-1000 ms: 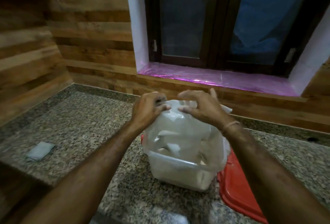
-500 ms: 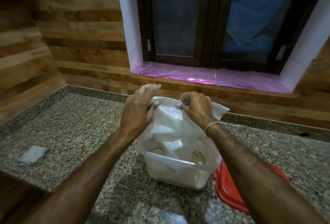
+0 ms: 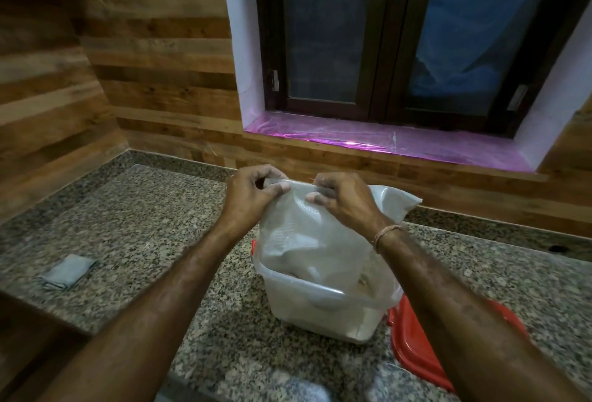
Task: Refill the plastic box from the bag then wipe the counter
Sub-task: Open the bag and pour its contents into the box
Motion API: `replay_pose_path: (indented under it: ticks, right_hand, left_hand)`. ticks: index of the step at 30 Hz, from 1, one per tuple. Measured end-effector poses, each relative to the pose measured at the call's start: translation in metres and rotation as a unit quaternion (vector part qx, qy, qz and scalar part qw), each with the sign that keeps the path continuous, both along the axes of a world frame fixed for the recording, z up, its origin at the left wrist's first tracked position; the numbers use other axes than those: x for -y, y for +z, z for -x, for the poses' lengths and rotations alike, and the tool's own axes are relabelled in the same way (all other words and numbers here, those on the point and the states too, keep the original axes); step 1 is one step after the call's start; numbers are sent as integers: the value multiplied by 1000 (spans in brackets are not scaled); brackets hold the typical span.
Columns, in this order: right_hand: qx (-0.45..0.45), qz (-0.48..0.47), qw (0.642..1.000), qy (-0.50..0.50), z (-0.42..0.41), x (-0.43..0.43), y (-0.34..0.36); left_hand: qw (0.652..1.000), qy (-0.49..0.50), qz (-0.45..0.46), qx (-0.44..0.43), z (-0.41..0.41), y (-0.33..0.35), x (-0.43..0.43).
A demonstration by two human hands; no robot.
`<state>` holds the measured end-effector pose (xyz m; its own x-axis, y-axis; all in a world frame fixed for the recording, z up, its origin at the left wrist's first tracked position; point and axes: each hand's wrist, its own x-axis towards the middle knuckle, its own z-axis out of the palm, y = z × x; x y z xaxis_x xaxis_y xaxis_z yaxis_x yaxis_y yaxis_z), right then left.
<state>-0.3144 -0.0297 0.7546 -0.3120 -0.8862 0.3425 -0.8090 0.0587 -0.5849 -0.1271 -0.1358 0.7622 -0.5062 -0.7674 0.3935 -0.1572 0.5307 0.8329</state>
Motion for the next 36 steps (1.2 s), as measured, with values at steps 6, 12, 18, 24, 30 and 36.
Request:
replay_pose_path:
  ticks: [6, 12, 18, 24, 30, 36]
  right_hand:
    - [-23, 32, 992, -121, 6, 5, 2]
    - [-45, 11, 991, -128, 2, 7, 5]
    - [-17, -39, 998, -35, -1, 7, 3]
    - [-45, 18, 990, -133, -9, 5, 5]
    - [-89, -6, 991, -99, -14, 3, 10]
    - [-55, -1, 997, -57, -10, 3, 10]
  left_hand:
    - [997, 10, -73, -23, -4, -18, 0]
    - [994, -20, -81, -72, -5, -19, -7]
    - [999, 7, -48, -5, 4, -13, 1]
    - [997, -33, -73, -16, 5, -3, 2]
    - [996, -9, 35, 87, 8, 4, -4]
    - [968, 45, 149, 198, 10, 11, -9]
